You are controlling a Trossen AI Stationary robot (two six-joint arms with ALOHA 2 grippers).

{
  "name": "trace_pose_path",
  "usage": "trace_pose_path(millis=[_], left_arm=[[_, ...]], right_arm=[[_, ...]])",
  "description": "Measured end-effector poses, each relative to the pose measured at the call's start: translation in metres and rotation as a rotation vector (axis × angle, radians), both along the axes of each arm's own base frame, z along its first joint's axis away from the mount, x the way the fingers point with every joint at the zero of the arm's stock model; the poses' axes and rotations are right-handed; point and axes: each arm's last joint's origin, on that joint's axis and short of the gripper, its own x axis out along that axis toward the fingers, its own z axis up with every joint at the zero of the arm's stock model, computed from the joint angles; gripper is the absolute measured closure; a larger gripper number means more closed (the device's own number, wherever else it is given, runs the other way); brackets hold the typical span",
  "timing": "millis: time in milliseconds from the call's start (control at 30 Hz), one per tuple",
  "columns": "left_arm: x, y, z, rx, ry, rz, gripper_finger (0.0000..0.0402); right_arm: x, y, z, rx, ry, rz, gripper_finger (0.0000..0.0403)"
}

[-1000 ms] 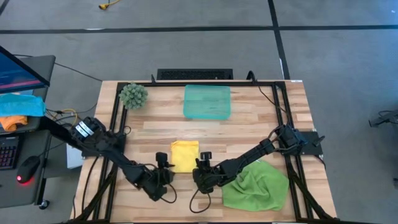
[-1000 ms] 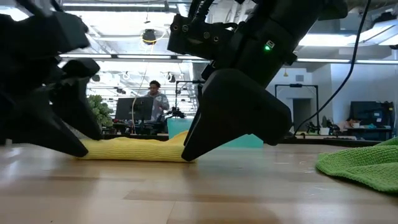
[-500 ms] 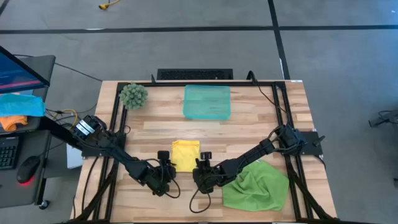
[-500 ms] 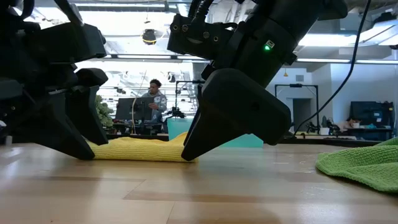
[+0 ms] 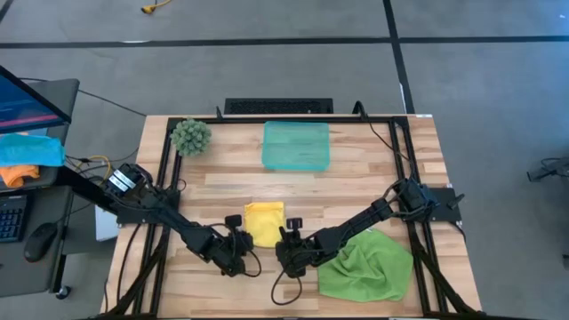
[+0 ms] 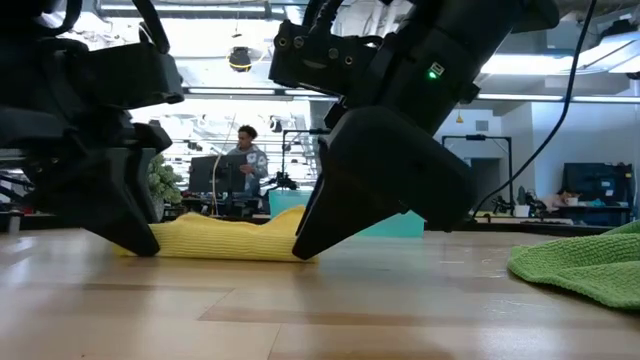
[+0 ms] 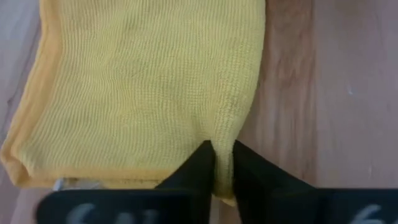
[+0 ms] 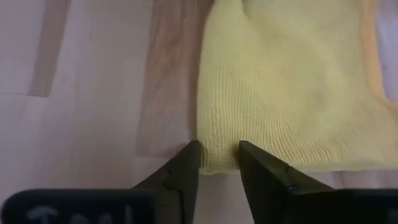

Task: Roll microfiber towels into tight, uniform cylinder then place into a basket
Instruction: Roll the yellow microfiber cloth

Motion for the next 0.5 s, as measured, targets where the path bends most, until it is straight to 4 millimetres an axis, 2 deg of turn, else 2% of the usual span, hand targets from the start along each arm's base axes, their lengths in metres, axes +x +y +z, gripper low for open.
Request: trace_pose_path(millis=[100, 333, 400, 500], left_arm=[[0.000, 0.000, 0.000, 0.002, 0.005, -0.008, 0.0394], [-0.001, 0.000, 0.007, -0.096, 0.015, 0.000, 0.0387], [-0.003, 0.000, 0.012, -0.144, 0.022, -0.002, 0.0387], [-0.006, -0.001, 0.022, -0.248, 0.044, -0.014, 0.0387]], right_arm=[[0.000, 0.001, 0.000, 0.030, 0.002, -0.006, 0.0302], [0.002, 0.004, 0.001, 0.108, -0.003, 0.026, 0.0387], [0.003, 0.005, 0.002, 0.135, -0.008, 0.038, 0.0394], [0.007, 0.007, 0.007, 0.183, -0.015, 0.031, 0.0382]])
